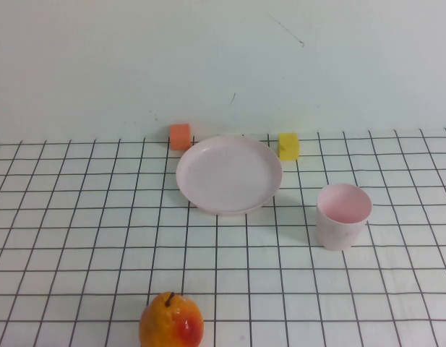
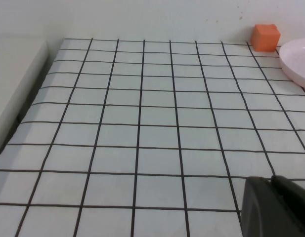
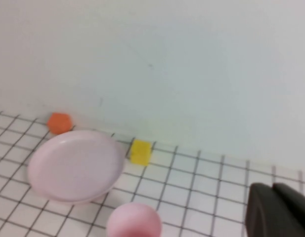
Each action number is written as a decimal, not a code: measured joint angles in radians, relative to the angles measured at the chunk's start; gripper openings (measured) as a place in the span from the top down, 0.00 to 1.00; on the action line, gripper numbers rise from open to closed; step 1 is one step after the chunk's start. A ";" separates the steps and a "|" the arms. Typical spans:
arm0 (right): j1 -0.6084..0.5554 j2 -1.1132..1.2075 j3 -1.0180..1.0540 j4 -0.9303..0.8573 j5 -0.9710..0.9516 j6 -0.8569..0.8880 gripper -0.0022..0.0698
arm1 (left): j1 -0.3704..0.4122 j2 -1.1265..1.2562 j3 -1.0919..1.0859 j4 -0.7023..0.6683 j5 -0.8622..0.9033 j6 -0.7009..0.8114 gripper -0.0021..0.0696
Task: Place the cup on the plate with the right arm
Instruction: Pick up the cup from the table
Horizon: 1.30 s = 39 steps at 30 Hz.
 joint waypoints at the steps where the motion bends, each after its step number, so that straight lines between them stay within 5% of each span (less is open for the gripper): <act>1: 0.000 0.031 -0.003 0.046 0.002 -0.031 0.97 | 0.000 0.000 0.000 0.000 0.000 0.000 0.98; 12: 0.000 0.499 -0.079 0.319 0.119 -0.439 0.97 | 0.000 0.000 0.000 0.000 0.000 0.000 0.98; 22: 0.011 0.808 -0.311 0.206 0.281 -0.461 0.97 | 0.000 0.000 0.000 0.000 0.000 0.000 0.98; 33: 0.205 0.891 -0.395 -0.069 0.293 -0.383 0.97 | 0.000 0.000 0.000 0.000 0.000 0.000 0.98; 36: 0.225 0.919 -0.395 -0.178 0.298 -0.286 0.89 | 0.000 0.000 0.000 0.000 0.000 0.000 0.98; 39: 0.227 0.935 -0.395 -0.208 0.298 -0.224 0.70 | 0.000 0.000 0.000 0.000 0.000 0.000 0.98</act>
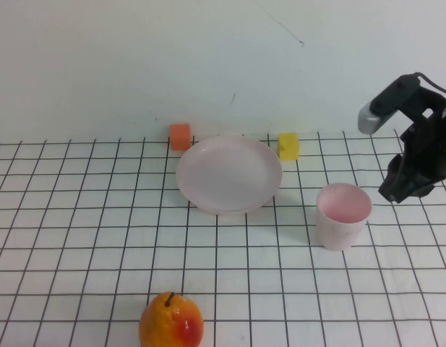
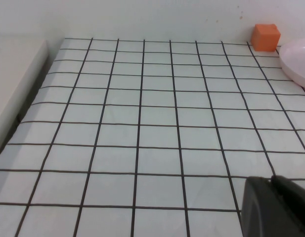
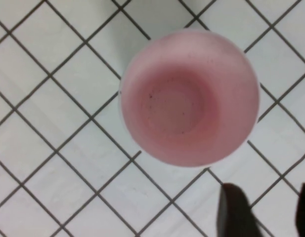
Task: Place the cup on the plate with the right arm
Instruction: Pick up the cup from the table
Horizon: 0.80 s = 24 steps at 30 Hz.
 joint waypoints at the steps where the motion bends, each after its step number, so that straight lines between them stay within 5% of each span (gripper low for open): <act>1: 0.000 0.007 0.000 -0.002 0.000 0.010 0.61 | 0.000 0.000 0.000 0.000 0.000 0.000 0.98; 6: 0.001 0.028 0.000 -0.004 -0.023 0.017 0.31 | 0.000 0.000 0.000 0.000 0.000 0.000 0.98; 14: 0.001 0.100 -0.052 0.049 -0.064 0.029 0.26 | 0.000 0.000 0.000 0.000 0.000 0.000 0.98; 20: 0.002 0.221 -0.107 0.064 -0.038 0.068 0.39 | 0.000 0.000 0.000 0.000 0.000 0.000 0.98; 24: 0.002 0.277 -0.120 0.068 -0.016 0.070 0.65 | 0.000 0.000 0.000 0.000 0.000 0.000 0.98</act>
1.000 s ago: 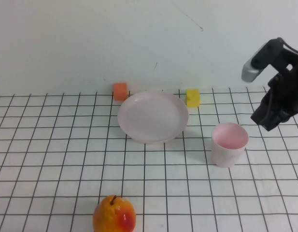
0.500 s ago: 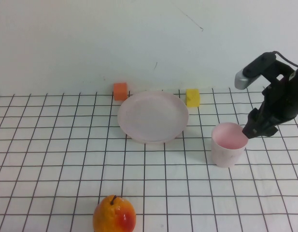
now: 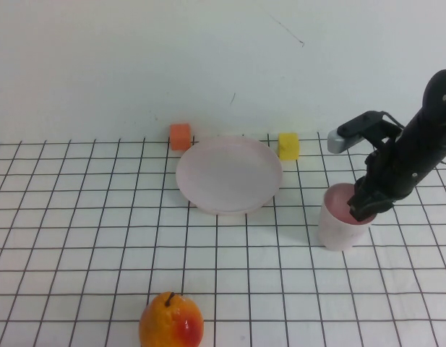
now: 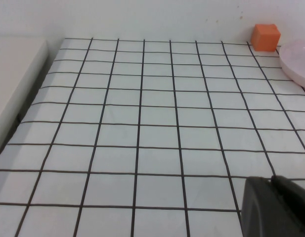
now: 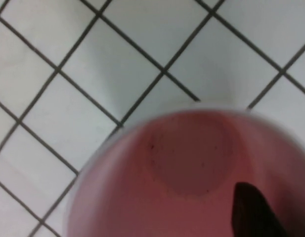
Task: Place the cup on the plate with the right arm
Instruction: Pick up the cup from the table, then place the cup on the plate
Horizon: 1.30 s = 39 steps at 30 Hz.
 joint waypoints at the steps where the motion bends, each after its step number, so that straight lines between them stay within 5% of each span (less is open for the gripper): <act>1: 0.000 0.011 -0.006 0.009 0.007 0.000 0.75 | 0.000 0.000 0.000 0.000 0.000 0.000 0.97; 3: 0.000 0.022 -0.028 0.048 0.014 0.002 0.88 | 0.000 0.000 0.000 0.000 0.000 0.000 0.97; 6: 0.007 0.024 -0.086 0.104 0.041 -0.014 0.93 | 0.000 0.000 0.000 0.000 0.000 0.000 0.97; 23: 0.204 0.273 -0.738 -0.093 0.074 0.117 0.94 | 0.000 0.000 0.000 0.000 0.000 0.000 0.97; 39: 0.200 0.433 -0.795 -0.051 0.034 0.124 0.93 | 0.000 0.000 0.000 0.000 0.000 0.000 0.97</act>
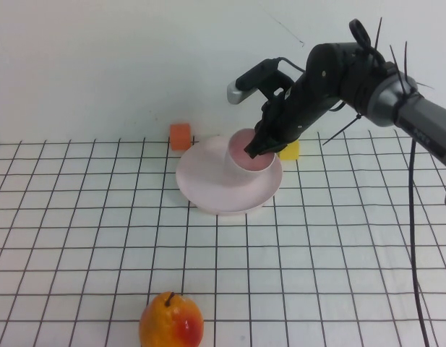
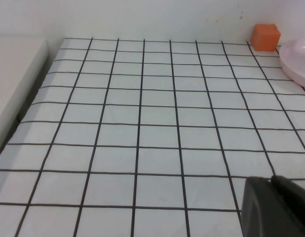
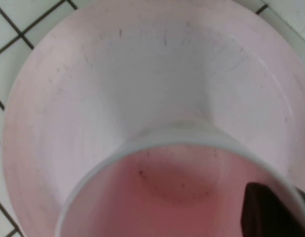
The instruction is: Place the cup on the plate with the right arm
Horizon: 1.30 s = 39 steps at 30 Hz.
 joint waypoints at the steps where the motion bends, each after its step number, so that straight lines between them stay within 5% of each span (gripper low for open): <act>1: 0.000 0.000 0.000 0.003 -0.002 0.002 0.91 | 0.000 0.000 0.000 0.000 0.000 0.000 0.97; 10: 0.000 0.002 -0.014 0.013 -0.030 0.062 0.54 | 0.000 0.000 0.000 0.000 0.000 0.000 0.97; 22: 0.000 0.007 -0.299 -0.111 0.144 0.228 0.49 | 0.000 0.000 0.000 0.000 0.000 0.000 0.97; 27: 0.000 -0.040 -0.421 -0.175 0.241 0.294 0.59 | 0.000 0.000 0.000 0.000 0.000 0.000 0.97; 34: 0.000 -0.228 -0.452 -0.193 0.311 0.233 0.92 | 0.000 0.000 0.000 0.000 0.000 0.000 0.97; 39: 0.000 -0.359 -0.459 -0.193 0.349 0.180 0.96 | 0.000 0.000 0.000 0.000 0.000 0.000 0.97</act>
